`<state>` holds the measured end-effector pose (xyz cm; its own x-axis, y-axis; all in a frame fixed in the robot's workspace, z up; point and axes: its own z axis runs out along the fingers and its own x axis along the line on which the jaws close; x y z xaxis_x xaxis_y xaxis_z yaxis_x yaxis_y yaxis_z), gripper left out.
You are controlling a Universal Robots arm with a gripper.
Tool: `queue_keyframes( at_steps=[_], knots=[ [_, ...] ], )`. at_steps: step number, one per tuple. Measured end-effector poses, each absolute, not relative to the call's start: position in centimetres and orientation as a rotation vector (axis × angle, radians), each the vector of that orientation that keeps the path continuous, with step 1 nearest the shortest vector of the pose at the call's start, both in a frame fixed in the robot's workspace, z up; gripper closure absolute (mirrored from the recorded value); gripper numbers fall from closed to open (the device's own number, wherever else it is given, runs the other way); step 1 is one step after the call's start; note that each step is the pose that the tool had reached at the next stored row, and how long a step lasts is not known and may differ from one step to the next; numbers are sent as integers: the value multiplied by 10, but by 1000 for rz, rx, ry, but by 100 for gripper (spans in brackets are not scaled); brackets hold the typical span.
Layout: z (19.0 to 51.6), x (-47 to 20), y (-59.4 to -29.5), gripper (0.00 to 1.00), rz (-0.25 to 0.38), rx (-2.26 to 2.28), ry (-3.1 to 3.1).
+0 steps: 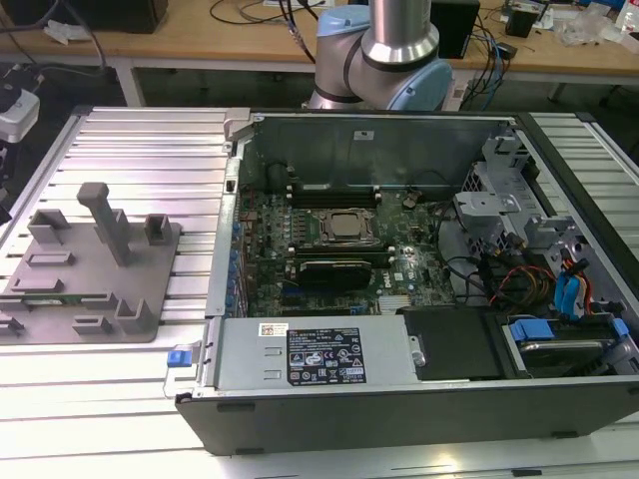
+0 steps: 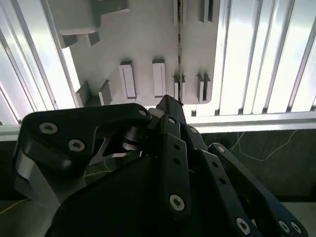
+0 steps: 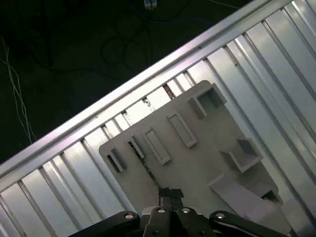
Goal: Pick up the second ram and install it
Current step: 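Pick up the second ram and move it above second insertion slot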
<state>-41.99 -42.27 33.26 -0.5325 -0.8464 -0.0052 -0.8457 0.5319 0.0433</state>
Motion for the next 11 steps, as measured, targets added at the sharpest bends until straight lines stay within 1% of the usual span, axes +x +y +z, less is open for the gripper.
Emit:
queue_keyframes(
  at_steps=[11],
  knots=[
    [330, -420, -423, 92, -59, 1891, -2480]
  ],
)
